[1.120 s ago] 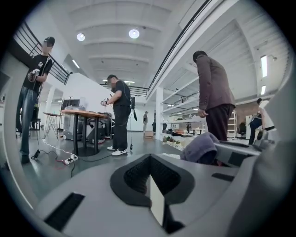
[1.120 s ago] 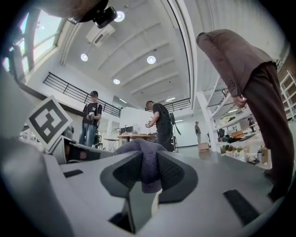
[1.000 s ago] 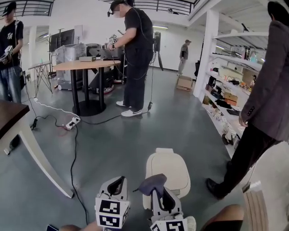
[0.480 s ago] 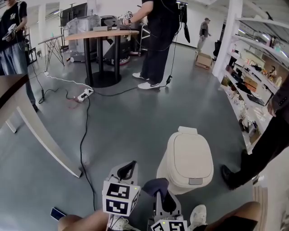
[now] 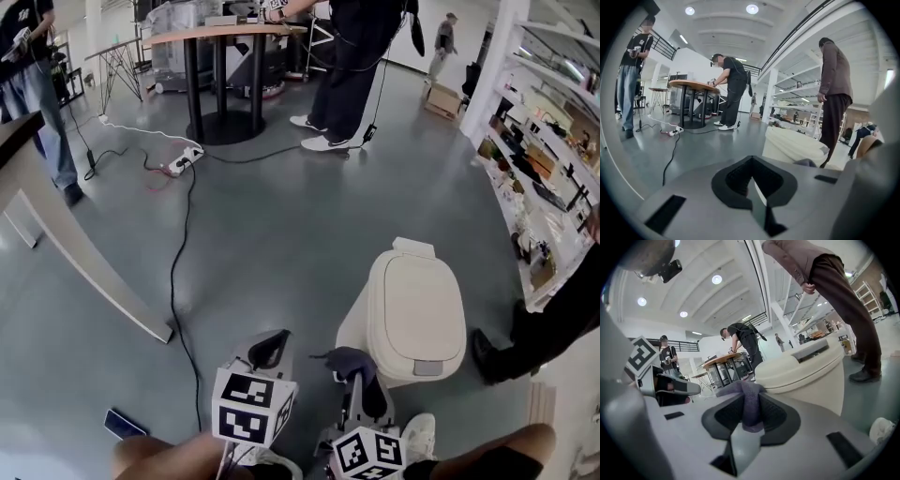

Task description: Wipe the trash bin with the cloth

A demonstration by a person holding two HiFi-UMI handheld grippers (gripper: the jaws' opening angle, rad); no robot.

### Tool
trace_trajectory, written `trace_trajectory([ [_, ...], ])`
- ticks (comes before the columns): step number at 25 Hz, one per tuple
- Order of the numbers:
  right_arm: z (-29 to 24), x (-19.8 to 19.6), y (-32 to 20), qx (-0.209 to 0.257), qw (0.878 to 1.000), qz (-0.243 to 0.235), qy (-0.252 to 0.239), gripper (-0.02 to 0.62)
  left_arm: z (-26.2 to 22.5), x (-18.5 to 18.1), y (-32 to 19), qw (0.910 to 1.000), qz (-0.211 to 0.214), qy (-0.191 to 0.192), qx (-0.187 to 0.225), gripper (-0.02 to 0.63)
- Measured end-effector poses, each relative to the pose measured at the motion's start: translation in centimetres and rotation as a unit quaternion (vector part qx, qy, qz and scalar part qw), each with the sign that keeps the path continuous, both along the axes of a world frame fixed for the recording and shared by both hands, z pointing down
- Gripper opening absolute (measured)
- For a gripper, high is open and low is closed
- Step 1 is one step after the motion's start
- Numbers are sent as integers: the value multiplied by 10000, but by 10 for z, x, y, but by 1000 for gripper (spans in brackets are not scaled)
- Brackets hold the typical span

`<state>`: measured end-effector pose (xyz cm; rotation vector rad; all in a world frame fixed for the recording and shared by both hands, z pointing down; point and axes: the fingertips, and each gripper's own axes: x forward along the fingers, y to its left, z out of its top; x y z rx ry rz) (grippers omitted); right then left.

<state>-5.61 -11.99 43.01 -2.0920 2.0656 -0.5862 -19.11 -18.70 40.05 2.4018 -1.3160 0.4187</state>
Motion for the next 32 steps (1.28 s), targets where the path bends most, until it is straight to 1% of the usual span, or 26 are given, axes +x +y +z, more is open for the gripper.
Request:
trace_trajectory([
  [2, 9, 1, -3, -44, 10000, 28, 76, 94, -3, 5, 2, 9999, 84, 49, 66, 0],
  [5, 29, 6, -6, -172, 9996, 113, 215, 94, 0, 5, 0, 9998, 87, -101, 178, 0],
  [11, 54, 10, -16, -391, 9981, 162, 456, 94, 12, 2, -3, 9995, 49, -295, 61, 0],
  [13, 65, 9, -19, -444, 9974, 187, 532, 94, 15, 2, -1, 9996, 77, -284, 16, 0],
  [17, 85, 8, -27, -501, 9956, 158, 779, 94, 19, 6, -1, 9993, 150, -346, 64, 0],
  [21, 106, 7, -30, -686, 9935, 187, 894, 94, 27, 9, -1, 9989, 223, -410, -2, 0],
  [26, 137, 8, -33, -925, 9898, 266, 1048, 94, 50, 6, -4, 9978, 208, -608, -188, 0],
  [32, 176, 7, -36, -1267, 9840, 483, 1153, 94, 58, 4, -4, 9973, 250, -632, -272, 0],
])
